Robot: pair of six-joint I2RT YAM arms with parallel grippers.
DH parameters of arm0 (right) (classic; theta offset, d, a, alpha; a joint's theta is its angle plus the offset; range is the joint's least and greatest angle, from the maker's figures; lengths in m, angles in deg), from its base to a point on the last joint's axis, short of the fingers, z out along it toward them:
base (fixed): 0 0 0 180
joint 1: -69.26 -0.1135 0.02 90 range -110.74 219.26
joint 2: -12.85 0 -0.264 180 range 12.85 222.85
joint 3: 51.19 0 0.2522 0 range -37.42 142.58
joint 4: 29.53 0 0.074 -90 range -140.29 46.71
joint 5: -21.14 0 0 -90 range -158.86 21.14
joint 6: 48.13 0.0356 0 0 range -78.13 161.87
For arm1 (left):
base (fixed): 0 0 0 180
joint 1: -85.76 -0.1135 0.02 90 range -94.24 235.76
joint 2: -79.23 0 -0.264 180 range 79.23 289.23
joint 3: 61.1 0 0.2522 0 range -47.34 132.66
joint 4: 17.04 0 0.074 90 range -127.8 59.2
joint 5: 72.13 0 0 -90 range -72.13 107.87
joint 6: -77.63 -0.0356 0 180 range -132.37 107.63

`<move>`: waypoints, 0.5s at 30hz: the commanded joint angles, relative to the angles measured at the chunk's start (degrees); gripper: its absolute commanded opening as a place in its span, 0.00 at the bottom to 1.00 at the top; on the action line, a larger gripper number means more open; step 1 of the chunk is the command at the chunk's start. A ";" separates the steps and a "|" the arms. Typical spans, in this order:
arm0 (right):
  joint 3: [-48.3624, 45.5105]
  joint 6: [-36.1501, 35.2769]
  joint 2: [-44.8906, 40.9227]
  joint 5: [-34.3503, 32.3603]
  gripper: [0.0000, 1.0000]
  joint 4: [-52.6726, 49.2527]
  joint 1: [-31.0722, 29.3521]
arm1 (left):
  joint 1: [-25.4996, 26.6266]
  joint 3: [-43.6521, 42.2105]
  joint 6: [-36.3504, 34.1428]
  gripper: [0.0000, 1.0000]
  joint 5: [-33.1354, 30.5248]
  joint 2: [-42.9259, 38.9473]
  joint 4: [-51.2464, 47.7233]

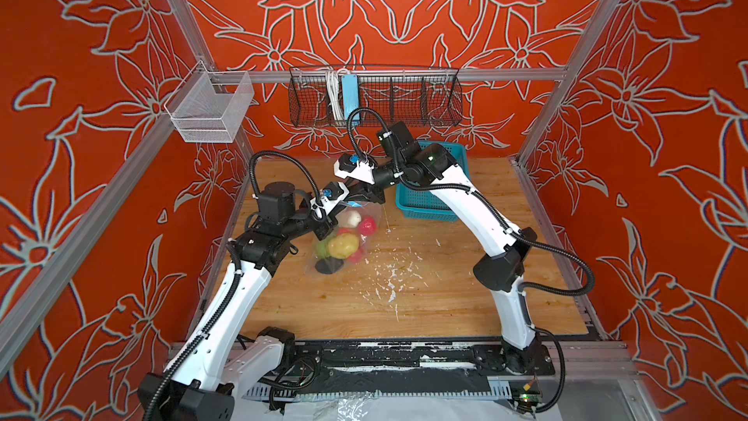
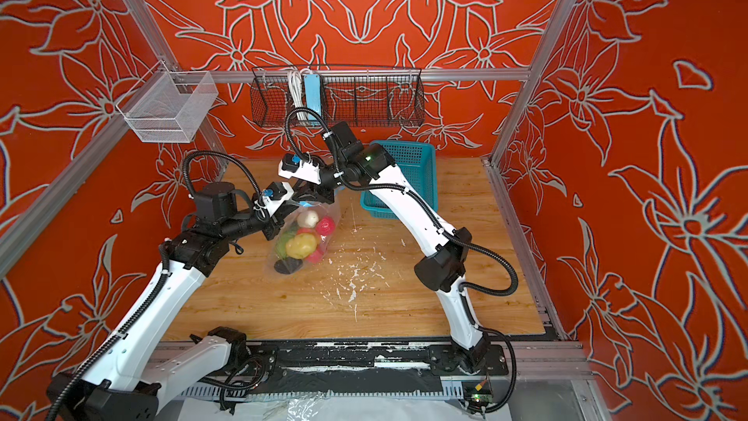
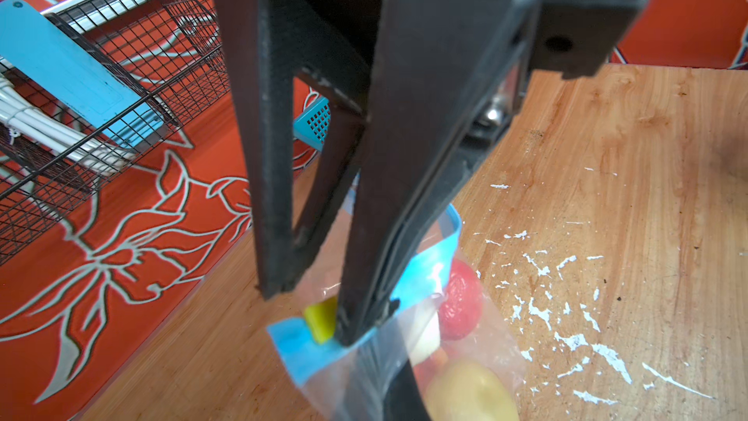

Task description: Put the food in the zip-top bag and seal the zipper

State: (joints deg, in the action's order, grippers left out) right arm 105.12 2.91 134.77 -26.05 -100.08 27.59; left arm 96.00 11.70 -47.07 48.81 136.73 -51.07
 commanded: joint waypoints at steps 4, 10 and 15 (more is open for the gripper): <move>-1.74 -0.83 -0.27 1.33 0.32 -2.56 1.44 | 0.26 1.17 -0.55 0.00 1.87 -1.59 4.32; -1.82 -1.36 -0.73 2.54 0.30 -3.48 1.42 | 0.22 0.47 -1.41 0.00 0.71 -1.76 4.28; -1.76 -1.30 -1.27 3.75 0.30 -3.76 1.42 | 0.22 0.37 -1.95 0.00 -0.18 -1.51 4.09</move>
State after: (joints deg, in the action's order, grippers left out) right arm 104.22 2.89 134.73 -23.28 -100.85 28.25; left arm 96.00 11.70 -47.40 48.29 136.73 -51.25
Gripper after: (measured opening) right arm 0.303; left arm 0.047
